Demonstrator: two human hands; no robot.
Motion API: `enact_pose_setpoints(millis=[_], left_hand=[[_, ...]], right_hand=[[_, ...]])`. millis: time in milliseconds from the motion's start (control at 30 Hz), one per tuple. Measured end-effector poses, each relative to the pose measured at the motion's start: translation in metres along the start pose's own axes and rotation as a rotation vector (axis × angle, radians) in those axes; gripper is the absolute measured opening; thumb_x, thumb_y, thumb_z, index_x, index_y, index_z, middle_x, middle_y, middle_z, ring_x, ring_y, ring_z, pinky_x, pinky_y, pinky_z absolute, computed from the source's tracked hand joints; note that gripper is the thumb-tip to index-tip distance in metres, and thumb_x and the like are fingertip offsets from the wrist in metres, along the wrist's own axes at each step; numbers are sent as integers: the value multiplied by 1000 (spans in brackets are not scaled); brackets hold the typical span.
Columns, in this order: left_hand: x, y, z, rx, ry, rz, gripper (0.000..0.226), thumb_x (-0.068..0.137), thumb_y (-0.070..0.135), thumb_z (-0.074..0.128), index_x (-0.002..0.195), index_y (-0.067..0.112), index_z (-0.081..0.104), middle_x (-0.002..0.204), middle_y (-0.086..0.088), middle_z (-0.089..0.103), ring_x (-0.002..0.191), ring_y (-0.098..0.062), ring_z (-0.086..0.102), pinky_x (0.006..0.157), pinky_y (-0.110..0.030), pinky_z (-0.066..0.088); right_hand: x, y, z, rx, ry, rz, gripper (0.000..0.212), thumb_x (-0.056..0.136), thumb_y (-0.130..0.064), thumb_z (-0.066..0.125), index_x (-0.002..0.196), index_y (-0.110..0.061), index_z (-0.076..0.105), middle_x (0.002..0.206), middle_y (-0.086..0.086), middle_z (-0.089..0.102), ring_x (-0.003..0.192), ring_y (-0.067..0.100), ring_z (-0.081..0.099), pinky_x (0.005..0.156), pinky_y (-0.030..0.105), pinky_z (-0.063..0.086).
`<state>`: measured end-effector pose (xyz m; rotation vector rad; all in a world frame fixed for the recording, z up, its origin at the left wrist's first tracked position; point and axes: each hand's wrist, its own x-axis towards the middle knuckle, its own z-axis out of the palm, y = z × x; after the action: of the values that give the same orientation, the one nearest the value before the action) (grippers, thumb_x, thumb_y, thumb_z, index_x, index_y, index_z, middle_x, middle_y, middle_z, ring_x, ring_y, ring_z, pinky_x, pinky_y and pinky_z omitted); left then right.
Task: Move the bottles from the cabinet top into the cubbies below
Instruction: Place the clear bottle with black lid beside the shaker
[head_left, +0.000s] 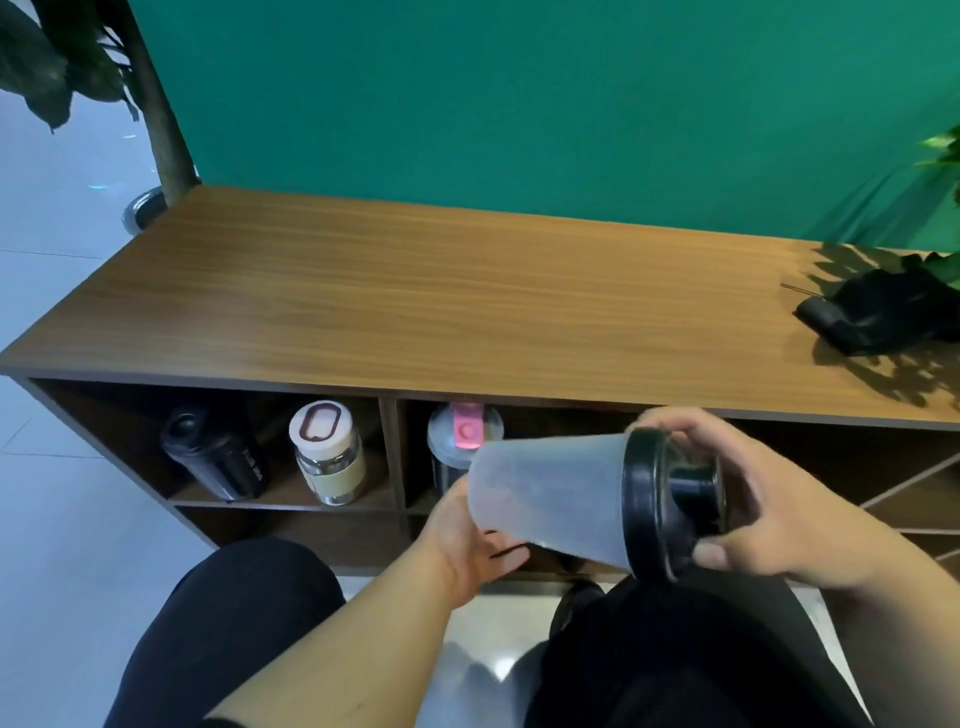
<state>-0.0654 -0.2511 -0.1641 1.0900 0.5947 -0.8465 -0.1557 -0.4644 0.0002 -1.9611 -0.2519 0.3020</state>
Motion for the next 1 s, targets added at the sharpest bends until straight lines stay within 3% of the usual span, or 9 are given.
enact_pose_setpoints(millis=[67,133,267,400,500,600,667,833,1000], left_hand=[[0,-3,7,2,-25,-100,47,101,50,52,107,6,69,87,-19,79,85,-35,69,70,-41,57],[8,-13,8,15,-160,-135,67,98,66,45,120,9,72,109,-22,80,101,-39,73,82,-46,58],[25,-36,10,-44,-162,-116,58,97,55,56,127,9,72,118,-23,78,104,-38,76,85,-48,61],[43,-45,18,-256,10,-14,40,103,40,53,120,9,72,96,-18,83,87,-33,80,80,-44,61],[61,-51,25,-315,149,28,46,98,46,57,119,8,72,98,-17,83,94,-32,73,72,-39,54],[76,-62,36,-339,181,10,62,98,58,49,132,10,66,121,-21,77,113,-34,71,99,-46,56],[84,-67,44,-399,136,-56,69,96,68,46,135,13,64,125,-20,75,114,-36,72,100,-48,57],[90,-62,62,-561,-33,-172,59,99,60,47,120,9,69,98,-21,82,108,-39,67,85,-47,53],[103,-51,64,-529,-125,-216,56,103,53,39,117,10,72,86,-20,82,98,-37,68,77,-47,52]], right_hand=[[0,12,-5,-86,-100,65,74,63,-10,83,129,-22,51,112,-2,66,107,17,64,90,26,49],[7,26,-3,-169,-179,154,73,66,-3,82,128,-25,51,110,-2,68,105,18,65,93,38,51],[26,56,0,-206,-187,243,78,65,-10,81,130,-41,50,122,-10,58,111,9,60,97,38,51],[45,95,33,-50,250,306,83,62,-25,83,132,-49,46,135,-15,47,121,5,54,104,42,46],[60,112,73,16,531,385,102,56,-37,88,143,-41,35,140,-13,41,124,4,49,102,29,44],[73,118,83,4,621,394,101,59,-33,90,143,-35,34,134,-13,37,117,4,47,82,10,39],[81,127,79,38,642,377,91,60,-29,89,134,-42,37,129,-11,41,108,2,52,70,6,41],[93,142,74,-206,524,363,87,57,-33,87,128,-48,39,128,-12,41,107,0,55,87,12,41],[103,152,62,-321,532,346,85,56,-32,87,129,-36,45,122,-14,44,108,3,54,75,1,36]])
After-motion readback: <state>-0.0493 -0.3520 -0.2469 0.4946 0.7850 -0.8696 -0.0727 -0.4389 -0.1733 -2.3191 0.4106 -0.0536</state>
